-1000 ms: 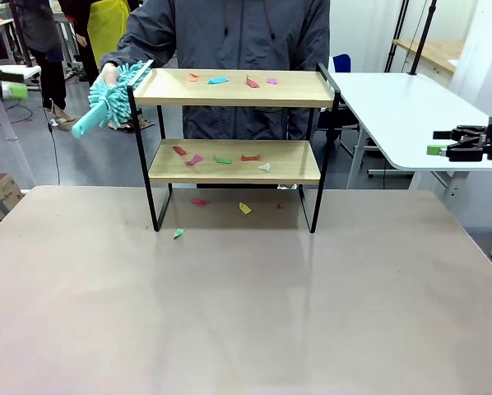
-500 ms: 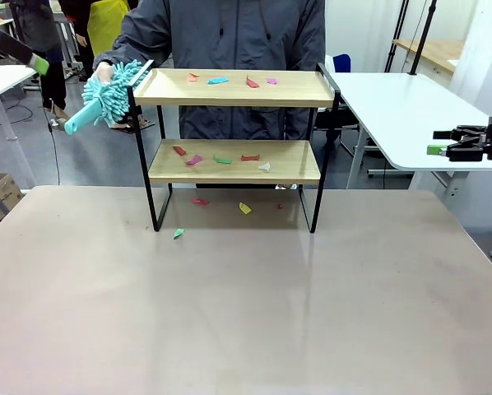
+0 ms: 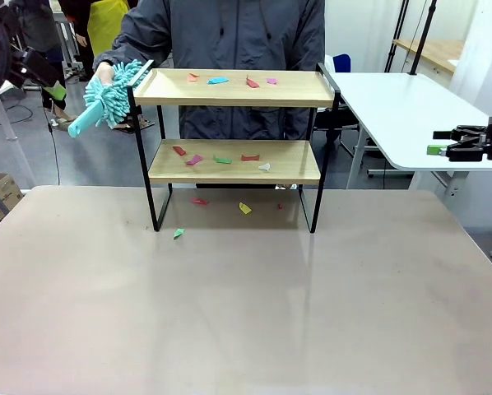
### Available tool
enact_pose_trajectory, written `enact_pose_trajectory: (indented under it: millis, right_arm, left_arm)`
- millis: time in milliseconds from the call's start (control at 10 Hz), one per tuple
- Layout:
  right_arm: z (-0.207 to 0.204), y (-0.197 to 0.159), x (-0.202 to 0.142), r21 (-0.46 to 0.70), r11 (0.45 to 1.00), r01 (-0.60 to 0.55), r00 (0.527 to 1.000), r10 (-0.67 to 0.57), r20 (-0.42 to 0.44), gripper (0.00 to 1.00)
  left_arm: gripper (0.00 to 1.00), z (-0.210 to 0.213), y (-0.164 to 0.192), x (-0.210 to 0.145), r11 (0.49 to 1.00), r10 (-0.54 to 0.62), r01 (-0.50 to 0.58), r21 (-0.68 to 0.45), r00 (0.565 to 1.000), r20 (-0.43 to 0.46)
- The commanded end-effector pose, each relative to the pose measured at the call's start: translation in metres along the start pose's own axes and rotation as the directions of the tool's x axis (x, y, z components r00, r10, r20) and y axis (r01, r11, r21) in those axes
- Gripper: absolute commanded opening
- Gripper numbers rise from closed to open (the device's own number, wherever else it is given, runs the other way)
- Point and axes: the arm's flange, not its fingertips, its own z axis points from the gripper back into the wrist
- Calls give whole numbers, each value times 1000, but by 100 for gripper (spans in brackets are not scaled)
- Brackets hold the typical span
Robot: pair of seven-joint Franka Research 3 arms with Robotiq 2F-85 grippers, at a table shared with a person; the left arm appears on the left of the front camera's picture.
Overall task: Clean the shelf.
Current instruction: Pick up the Duster handed by the human.
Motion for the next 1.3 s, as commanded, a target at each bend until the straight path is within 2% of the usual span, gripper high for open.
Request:
enact_pose_trajectory:
  millis: [0, 100, 400, 600, 900, 1200]
  right_arm:
    - [-2, 4, 9, -15, 1000, 18, 1000, -18, 1, 100]
    - [-2, 4, 9, -15, 1000, 18, 1000, -18, 1, 100]
    - [-2, 4, 9, -15, 1000, 18, 1000, -18, 1, 100]
    - [-2, 4, 9, -15, 1000, 18, 1000, -18, 1, 100]
    - [-2, 4, 9, -15, 1000, 18, 1000, -18, 1, 100]
    - [-2, 4, 9, -15, 1000, 18, 1000, -18, 1, 100]
  left_arm:
    - [100, 2, 10, -1, 999, -38, 38, -1, 999, 33]
    - [100, 0, 0, 0, 1000, 0, 0, 0, 1000, 0]
    - [100, -1, -35, 5, 991, 112, -116, 68, 992, 55]
    - [100, -16, -53, 5, 987, 153, -154, 47, 988, 20]
    - [100, -33, -73, -1, 976, 186, -187, 114, 982, 16]
    - [100, -52, -75, -7, 964, 210, -209, 162, 978, 14]
